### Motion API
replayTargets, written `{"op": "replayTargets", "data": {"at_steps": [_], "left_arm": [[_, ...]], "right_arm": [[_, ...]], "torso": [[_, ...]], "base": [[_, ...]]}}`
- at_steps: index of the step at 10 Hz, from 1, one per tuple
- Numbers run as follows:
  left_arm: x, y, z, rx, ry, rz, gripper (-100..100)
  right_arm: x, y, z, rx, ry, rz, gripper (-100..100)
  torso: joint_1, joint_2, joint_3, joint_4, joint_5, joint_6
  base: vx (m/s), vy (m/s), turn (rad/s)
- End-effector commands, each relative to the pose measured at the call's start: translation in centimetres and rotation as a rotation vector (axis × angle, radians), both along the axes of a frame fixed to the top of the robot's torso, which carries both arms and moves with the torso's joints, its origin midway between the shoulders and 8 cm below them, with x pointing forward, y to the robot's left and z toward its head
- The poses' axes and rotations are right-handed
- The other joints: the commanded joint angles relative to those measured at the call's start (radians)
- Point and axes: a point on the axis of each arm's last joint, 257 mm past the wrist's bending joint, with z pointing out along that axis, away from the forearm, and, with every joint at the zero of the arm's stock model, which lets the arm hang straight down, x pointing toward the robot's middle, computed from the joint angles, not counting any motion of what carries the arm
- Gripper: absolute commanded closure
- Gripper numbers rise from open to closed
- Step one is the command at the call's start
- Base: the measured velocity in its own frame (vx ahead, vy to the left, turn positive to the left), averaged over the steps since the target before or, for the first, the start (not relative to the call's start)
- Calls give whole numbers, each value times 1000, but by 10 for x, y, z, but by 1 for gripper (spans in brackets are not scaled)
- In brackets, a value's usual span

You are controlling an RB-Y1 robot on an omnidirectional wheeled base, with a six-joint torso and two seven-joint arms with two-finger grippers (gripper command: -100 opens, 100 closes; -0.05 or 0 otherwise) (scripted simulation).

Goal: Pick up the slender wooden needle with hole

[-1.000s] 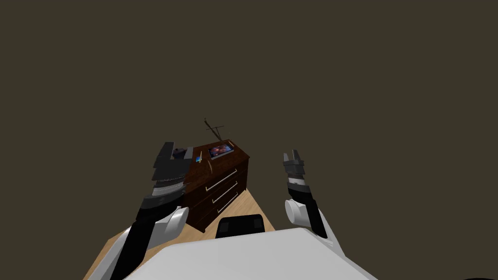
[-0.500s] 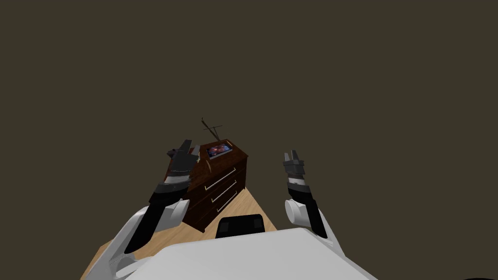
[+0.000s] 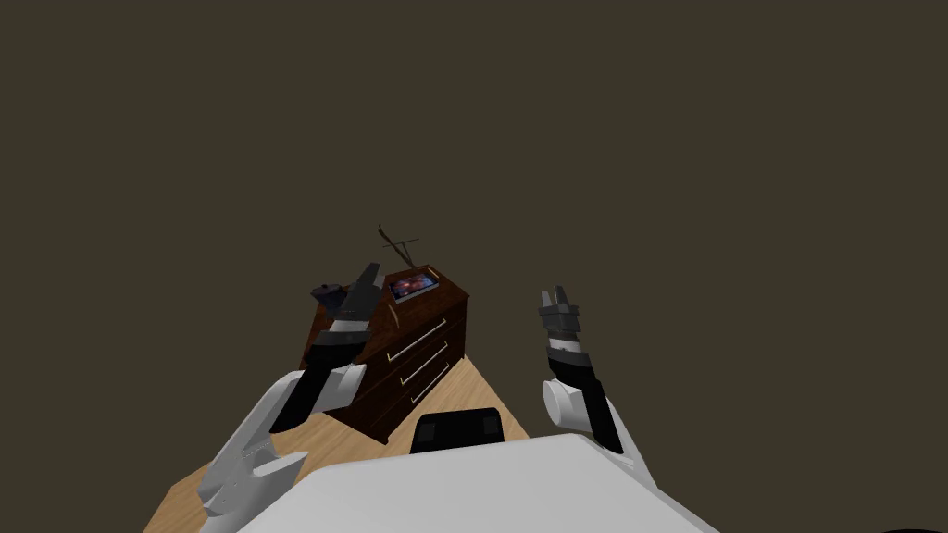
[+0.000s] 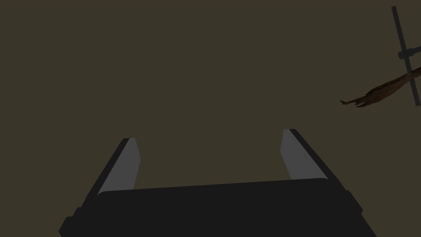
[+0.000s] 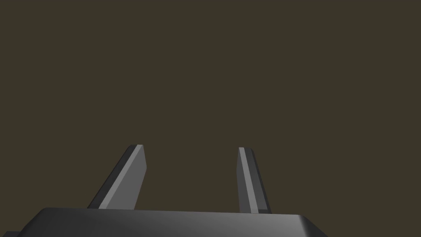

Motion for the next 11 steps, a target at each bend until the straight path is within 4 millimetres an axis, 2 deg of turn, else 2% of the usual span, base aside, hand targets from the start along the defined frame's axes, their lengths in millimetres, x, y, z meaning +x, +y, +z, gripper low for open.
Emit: {"op": "replayTargets", "data": {"at_steps": [1,2,3,4,5,6,7,8,11], "left_arm": [[9,2,-4,16,27,23,-100],[23,6,-8,53,49,57,-100],[26,8,-11,48,65,65,-100],[42,13,-14,83,89,102,-100],[44,16,-17,79,107,110,-100],[60,22,-20,113,130,148,-100],[63,25,-24,107,152,157,-100],[77,32,-30,142,178,196,-100],[97,43,-35,164,231,248,-100]], "right_arm": [[0,0,0,0,0,0,0],[0,0,0,0,0,0,0],[0,0,0,0,0,0,0],[0,0,0,0,0,0,0],[0,0,0,0,0,0,0],[0,0,0,0,0,0,0],[0,0,0,0,0,0,0],[0,0,0,0,0,0,0],[0,0,0,0,0,0,0]], "torso": [[0,0,0,0,0,0],[0,0,0,0,0,0],[0,0,0,0,0,0],[0,0,0,0,0,0],[0,0,0,0,0,0],[0,0,0,0,0,-1],[0,0,0,0,0,0],[0,0,0,0,0,-1],[1,0,0,0,0,0]], "base": [[-24,4,-48],[-26,0,-93],[-22,0,-52],[-24,-3,-99],[-23,1,-59],[-29,0,-108],[-24,8,-54],[-31,8,-97],[-29,12,-66]]}}
